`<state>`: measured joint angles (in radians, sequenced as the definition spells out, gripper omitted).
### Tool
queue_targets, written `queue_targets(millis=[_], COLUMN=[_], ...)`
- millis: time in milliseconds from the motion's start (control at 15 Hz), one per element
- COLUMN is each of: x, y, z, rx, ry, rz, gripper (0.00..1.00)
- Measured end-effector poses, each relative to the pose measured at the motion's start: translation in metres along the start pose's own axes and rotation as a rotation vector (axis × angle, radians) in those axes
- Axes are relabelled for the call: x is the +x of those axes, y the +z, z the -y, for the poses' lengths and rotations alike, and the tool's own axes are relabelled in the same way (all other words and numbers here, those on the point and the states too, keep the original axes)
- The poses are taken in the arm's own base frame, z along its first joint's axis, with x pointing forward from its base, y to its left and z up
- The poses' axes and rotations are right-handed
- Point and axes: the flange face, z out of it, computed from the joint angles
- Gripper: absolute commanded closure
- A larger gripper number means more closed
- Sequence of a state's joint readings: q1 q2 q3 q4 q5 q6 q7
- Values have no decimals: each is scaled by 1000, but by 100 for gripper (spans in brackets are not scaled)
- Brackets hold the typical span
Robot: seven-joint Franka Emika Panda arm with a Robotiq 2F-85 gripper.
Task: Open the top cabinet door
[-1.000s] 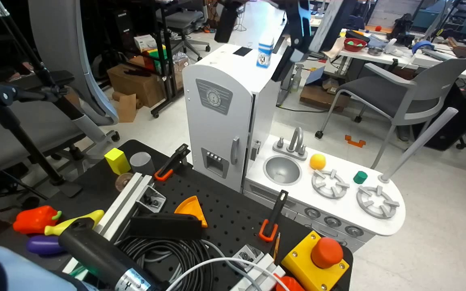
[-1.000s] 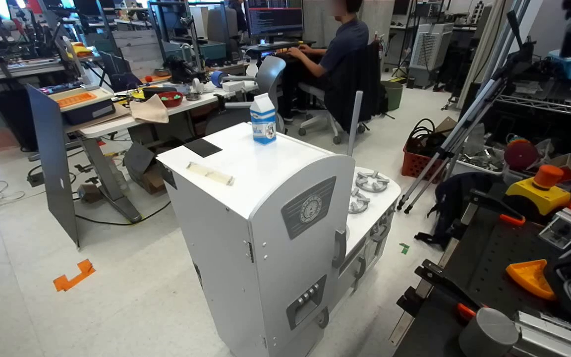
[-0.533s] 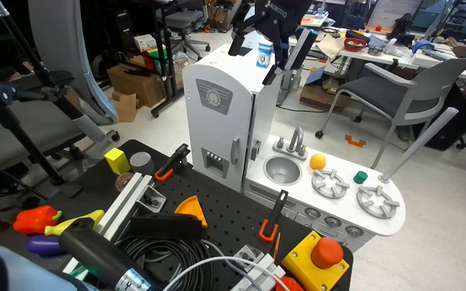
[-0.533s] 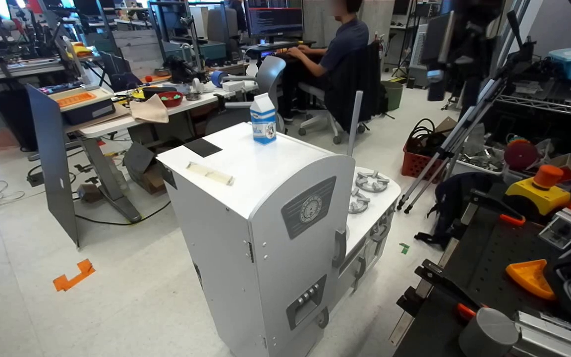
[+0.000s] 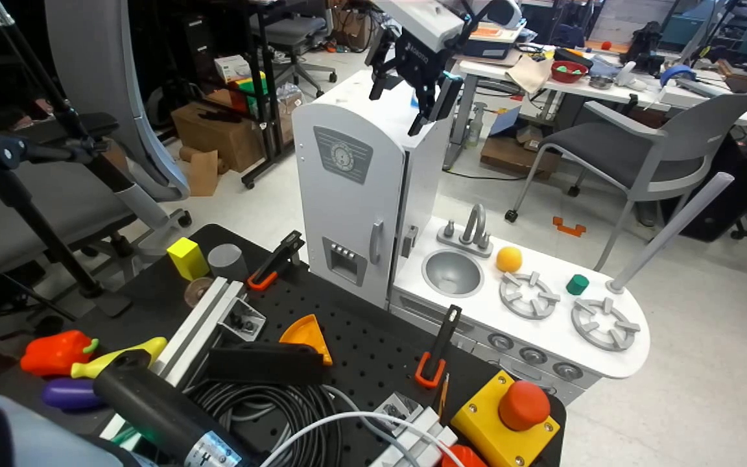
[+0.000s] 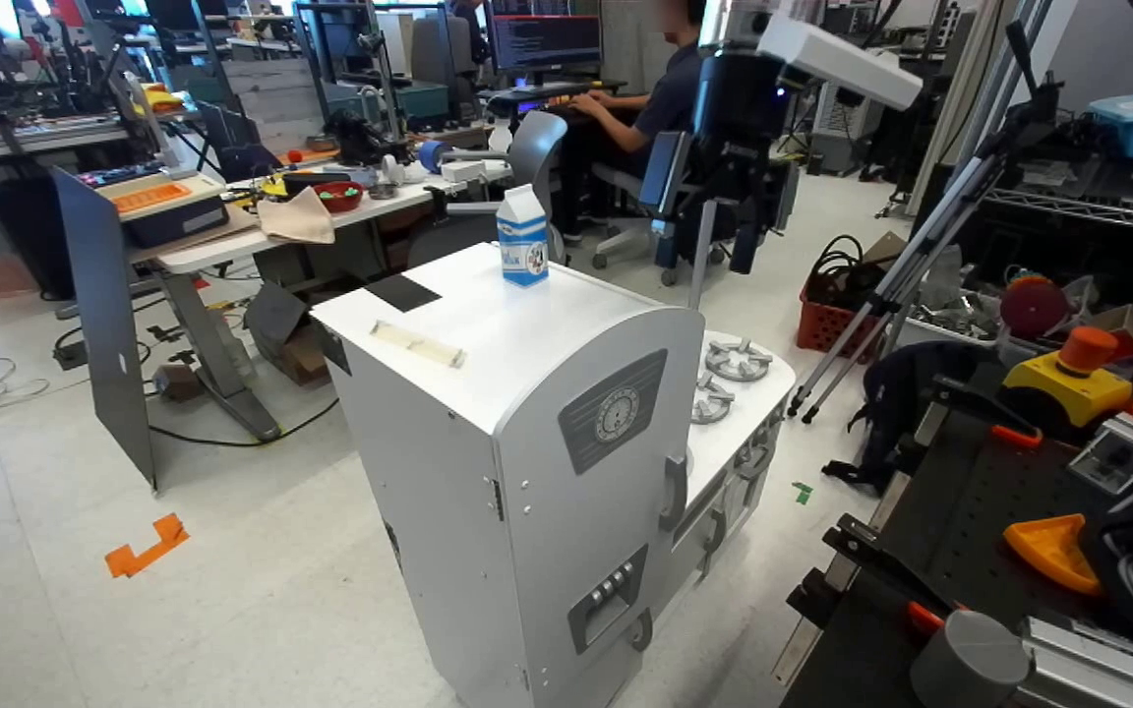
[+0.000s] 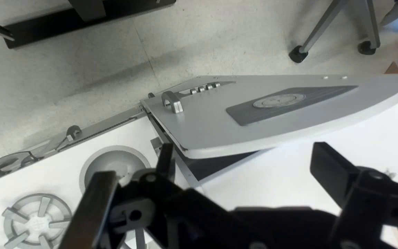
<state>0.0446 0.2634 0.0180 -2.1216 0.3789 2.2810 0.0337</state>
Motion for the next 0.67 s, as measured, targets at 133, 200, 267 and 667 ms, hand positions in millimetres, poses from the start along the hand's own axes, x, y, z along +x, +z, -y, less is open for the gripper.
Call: queue_targets(millis=[133, 200, 267, 667], x=[13, 19, 24, 44], y=[12, 18, 24, 59], z=[7, 10, 12, 23], rx=[-7, -15, -26, -93], ry=[2, 5, 8, 36], rz=[-26, -35, -39, -18], gripper=[0, 0, 0, 0])
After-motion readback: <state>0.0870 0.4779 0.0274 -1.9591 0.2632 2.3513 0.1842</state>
